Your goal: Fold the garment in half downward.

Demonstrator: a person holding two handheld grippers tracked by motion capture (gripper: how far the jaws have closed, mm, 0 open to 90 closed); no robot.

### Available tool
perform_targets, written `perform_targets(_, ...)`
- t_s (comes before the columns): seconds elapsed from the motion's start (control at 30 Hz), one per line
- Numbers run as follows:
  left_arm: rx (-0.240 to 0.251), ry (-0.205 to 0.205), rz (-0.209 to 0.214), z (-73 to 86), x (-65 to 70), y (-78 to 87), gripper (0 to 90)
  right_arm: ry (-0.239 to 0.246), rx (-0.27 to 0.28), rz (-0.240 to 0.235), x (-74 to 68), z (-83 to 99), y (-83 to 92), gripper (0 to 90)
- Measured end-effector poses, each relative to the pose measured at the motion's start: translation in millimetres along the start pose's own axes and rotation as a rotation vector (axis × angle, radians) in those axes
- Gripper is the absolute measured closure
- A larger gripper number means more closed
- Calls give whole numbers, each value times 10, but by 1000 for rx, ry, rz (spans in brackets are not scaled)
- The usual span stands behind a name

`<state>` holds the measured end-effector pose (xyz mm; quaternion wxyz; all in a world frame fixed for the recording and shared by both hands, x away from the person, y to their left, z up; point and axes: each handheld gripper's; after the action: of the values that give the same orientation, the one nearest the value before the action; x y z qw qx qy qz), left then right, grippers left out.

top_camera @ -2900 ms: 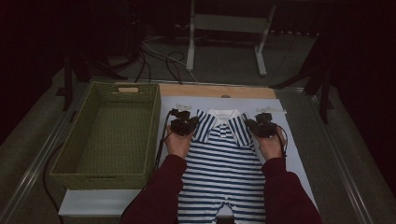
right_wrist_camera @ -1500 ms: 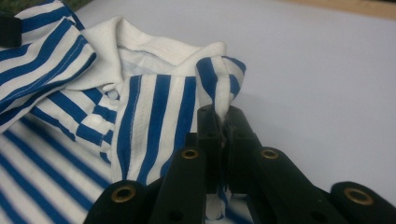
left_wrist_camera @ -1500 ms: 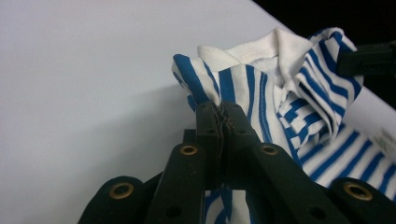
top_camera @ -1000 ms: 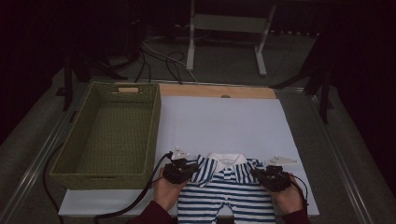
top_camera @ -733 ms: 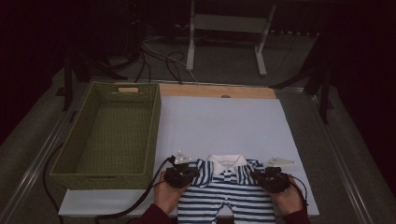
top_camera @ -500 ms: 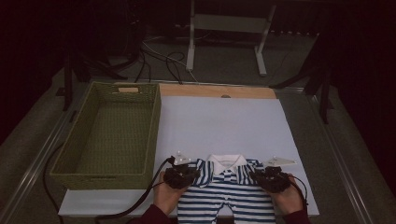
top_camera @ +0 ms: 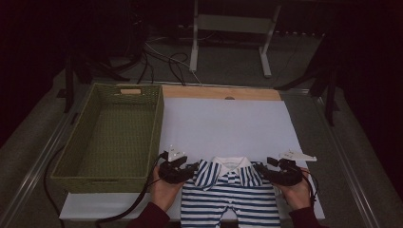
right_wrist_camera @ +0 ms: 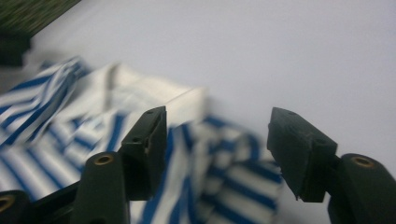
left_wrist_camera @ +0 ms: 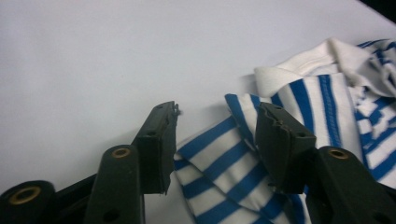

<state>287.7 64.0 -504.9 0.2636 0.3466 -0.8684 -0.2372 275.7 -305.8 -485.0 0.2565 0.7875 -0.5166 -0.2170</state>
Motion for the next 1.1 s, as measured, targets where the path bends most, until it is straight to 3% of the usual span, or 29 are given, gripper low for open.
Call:
perform_targets(0.13,-19,32,-17,8,-59,-89,475,-35,-18,69,84,-9,-107,414)
perform_targets(0.23,-40,47,-26,36,-97,-134,475,-34,-58,90,111,32,-193,419)
perform_targets(0.43,-62,45,-25,68,-100,-181,478,-42,-138,78,137,111,-307,434)
perform_targets(0.57,-85,42,-35,63,-82,-177,560,-44,-165,67,119,117,-321,535)
perform_targets(0.67,-101,65,-52,48,-68,-171,637,-23,-179,88,89,110,-319,593)
perform_targets(0.87,-117,60,-84,45,-40,-171,721,-22,-181,81,95,115,-318,693)
perform_targets(0.97,-116,65,-79,48,-57,-164,800,-24,-181,77,98,117,-318,733)
perform_targets(1.0,-110,79,-48,60,-77,-158,836,-25,-185,66,91,120,-318,786)
perform_targets(1.1,-111,83,-36,60,-85,-156,865,-21,-184,60,77,121,-320,816)
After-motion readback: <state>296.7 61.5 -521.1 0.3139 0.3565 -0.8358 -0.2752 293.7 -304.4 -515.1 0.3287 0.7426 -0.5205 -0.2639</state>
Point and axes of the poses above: each handheld gripper's, and its own axes: y roughly backward along the jaws, z roughly out of its underside, x roughly to its right, and after that the axes turned 8 degrees about z, right-handed
